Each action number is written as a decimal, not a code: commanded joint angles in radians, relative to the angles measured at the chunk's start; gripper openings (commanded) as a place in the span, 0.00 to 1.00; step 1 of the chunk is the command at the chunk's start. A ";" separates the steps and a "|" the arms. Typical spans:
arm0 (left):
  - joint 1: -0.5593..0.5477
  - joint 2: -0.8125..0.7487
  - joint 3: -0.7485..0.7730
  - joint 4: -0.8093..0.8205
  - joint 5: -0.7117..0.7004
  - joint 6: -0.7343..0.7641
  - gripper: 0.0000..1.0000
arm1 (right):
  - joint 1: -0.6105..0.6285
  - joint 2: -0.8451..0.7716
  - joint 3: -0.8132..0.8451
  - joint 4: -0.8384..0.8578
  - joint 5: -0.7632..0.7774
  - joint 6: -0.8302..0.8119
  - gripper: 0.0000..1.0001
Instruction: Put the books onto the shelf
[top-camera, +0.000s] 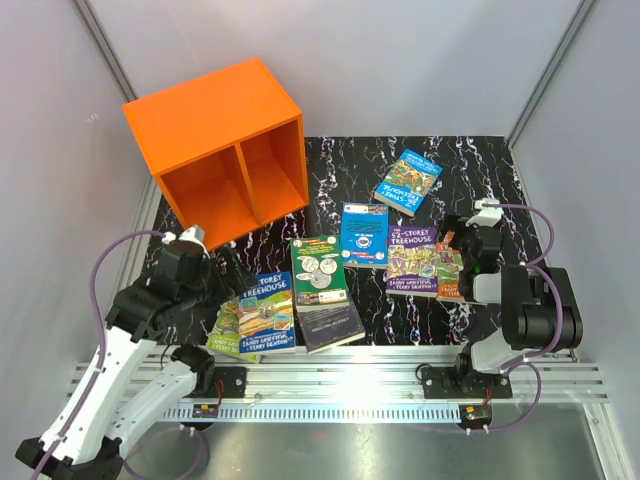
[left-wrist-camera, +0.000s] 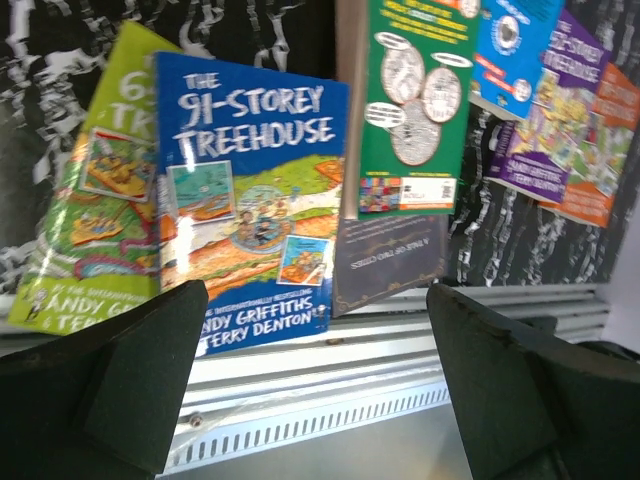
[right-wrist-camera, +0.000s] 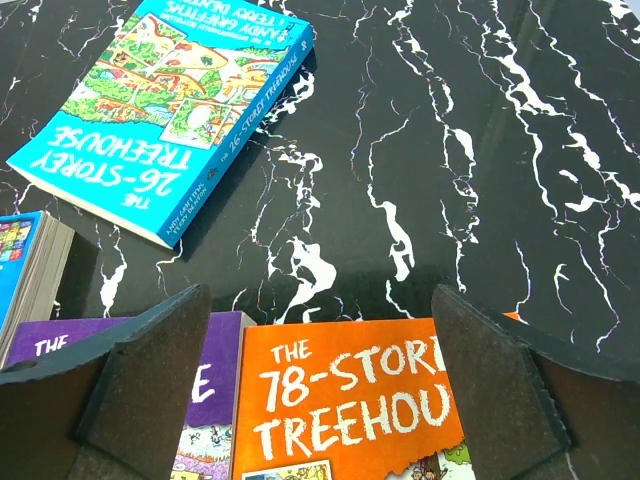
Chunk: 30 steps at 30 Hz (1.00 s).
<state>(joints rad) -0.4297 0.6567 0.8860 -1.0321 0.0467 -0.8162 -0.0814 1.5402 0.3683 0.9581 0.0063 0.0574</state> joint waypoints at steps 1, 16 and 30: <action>0.003 0.037 0.047 -0.059 -0.102 -0.046 0.99 | -0.004 0.005 0.027 0.033 -0.003 -0.007 1.00; 0.043 -0.002 -0.121 -0.005 0.006 -0.140 0.99 | -0.004 0.005 0.029 0.033 -0.003 -0.007 1.00; 0.043 -0.028 -0.274 0.029 0.011 -0.152 0.99 | -0.004 0.005 0.029 0.031 -0.005 -0.007 1.00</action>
<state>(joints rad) -0.3897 0.6357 0.6575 -1.0710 0.0418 -0.9501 -0.0814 1.5402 0.3683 0.9581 0.0063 0.0574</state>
